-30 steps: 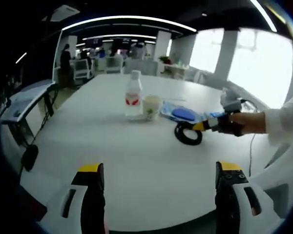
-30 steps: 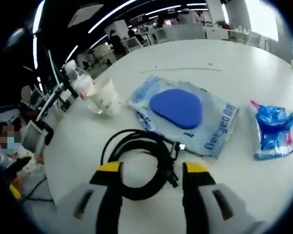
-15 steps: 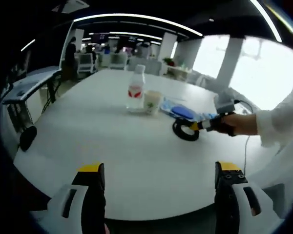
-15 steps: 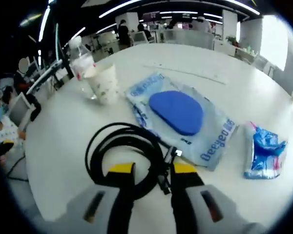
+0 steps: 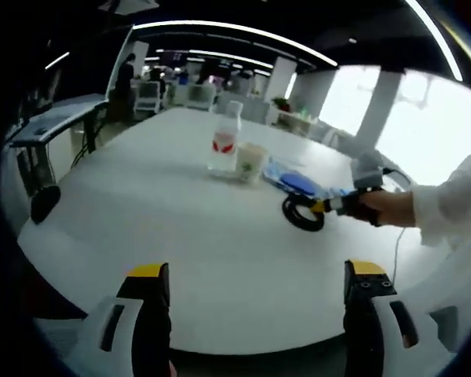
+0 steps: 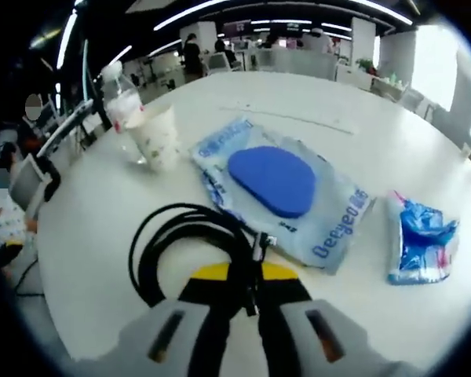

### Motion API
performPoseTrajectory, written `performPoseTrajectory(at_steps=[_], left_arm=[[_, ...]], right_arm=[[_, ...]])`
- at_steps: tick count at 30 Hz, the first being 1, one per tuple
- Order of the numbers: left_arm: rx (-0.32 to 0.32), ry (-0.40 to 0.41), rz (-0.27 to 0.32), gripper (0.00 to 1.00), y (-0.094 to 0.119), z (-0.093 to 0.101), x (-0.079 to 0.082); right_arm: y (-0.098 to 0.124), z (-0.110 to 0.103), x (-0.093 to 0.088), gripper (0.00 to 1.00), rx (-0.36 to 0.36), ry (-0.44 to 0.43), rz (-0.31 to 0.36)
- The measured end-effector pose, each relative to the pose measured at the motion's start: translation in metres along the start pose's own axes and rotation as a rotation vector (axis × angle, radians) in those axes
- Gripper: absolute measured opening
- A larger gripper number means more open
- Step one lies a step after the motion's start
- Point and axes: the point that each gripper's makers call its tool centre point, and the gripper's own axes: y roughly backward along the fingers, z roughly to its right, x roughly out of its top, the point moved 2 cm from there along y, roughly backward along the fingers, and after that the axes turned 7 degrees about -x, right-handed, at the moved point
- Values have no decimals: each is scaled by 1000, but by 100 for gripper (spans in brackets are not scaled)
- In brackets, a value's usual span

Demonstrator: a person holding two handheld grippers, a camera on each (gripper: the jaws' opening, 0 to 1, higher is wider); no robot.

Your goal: Arrange the tabletop items into an orderly group along one side of the table until the central work area is clear of visible clutter.

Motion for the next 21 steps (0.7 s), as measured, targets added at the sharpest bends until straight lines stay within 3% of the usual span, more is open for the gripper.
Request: performPoseTrajectory(at_steps=[5, 11, 21], left_arm=[[16, 15, -1, 88, -1, -4, -1], [12, 15, -7, 88, -2, -3, -3], [1, 18, -11, 88, -4, -3, -4]], right_arm=[[0, -4, -4, 6, 38, -18, 13], [25, -15, 1, 6, 78, -51, 68], [62, -4, 20, 5, 125, -149, 163]])
